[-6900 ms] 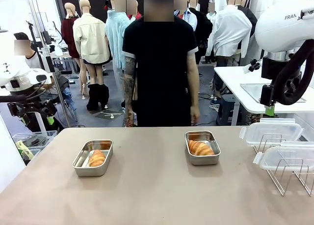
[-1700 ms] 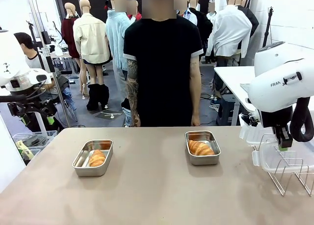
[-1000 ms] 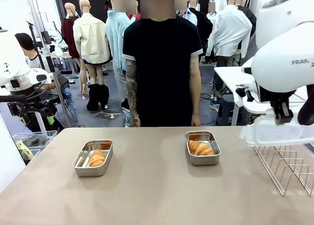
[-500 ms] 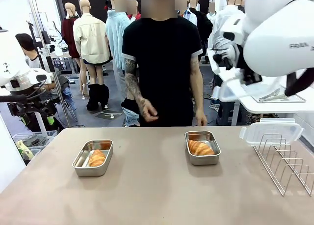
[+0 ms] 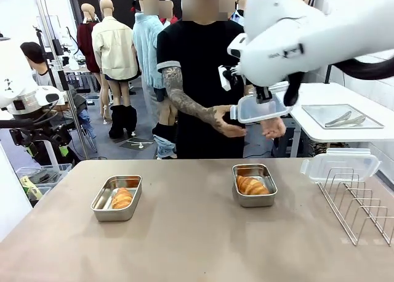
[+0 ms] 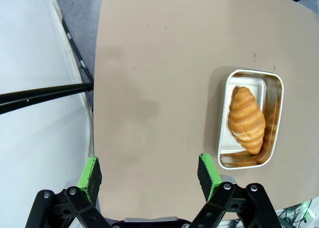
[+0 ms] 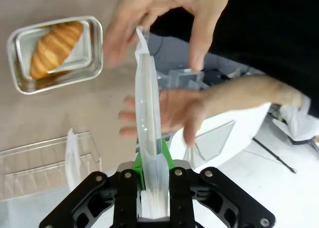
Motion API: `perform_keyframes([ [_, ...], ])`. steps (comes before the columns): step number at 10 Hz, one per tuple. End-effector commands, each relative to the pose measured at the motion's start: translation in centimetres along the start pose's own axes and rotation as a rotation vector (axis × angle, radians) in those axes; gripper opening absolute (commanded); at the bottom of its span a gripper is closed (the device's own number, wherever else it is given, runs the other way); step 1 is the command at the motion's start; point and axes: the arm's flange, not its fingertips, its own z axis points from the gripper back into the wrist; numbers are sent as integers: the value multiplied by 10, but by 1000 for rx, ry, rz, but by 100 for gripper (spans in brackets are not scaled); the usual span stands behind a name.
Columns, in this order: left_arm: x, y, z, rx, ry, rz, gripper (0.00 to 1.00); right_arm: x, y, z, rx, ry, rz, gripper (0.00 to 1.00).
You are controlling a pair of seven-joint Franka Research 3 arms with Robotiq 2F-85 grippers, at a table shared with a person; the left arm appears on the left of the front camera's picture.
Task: Place the bread in airtight containers.
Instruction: Release when the human grabs the Airtight Container lid, then pick up one Airtight Container lid and hand it to the human.
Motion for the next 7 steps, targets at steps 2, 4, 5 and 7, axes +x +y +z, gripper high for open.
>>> perform_keyframes([
  [2, -2, 1, 2, -1, -3, -5, 100, 11, -33, 5, 32, 63, -25, 0],
  [4, -2, 1, 2, -1, -3, -5, 100, 8, -32, 4, 42, 57, -33, 0],
  [5, -2, 1, 2, -1, -3, -5, 100, 6, -32, 3, 51, 57, -28, 0],
  [7, -2, 1, 2, -1, -3, -5, 100, 5, -30, 4, 65, 60, -31, 0],
])
